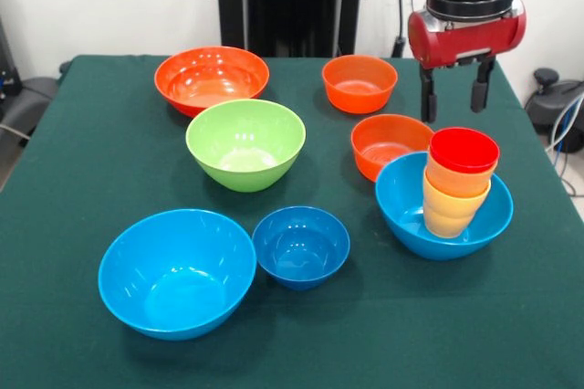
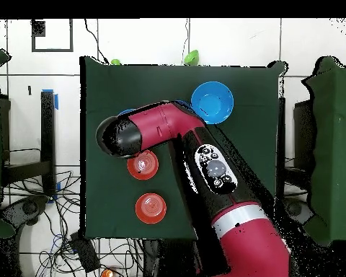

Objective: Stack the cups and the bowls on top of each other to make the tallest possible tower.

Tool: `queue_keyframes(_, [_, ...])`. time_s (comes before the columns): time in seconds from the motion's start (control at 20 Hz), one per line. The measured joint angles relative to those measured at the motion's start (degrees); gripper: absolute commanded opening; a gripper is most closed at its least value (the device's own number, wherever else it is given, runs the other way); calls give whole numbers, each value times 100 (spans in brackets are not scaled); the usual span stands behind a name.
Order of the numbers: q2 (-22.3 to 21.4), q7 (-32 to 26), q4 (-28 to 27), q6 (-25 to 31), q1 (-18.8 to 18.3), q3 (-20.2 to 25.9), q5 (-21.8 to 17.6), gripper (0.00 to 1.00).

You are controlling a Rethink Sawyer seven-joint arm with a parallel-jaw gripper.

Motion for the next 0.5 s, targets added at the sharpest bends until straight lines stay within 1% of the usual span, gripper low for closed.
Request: queue_keyframes(0.5, [-28,0,14,-25,-63,5,5,100])
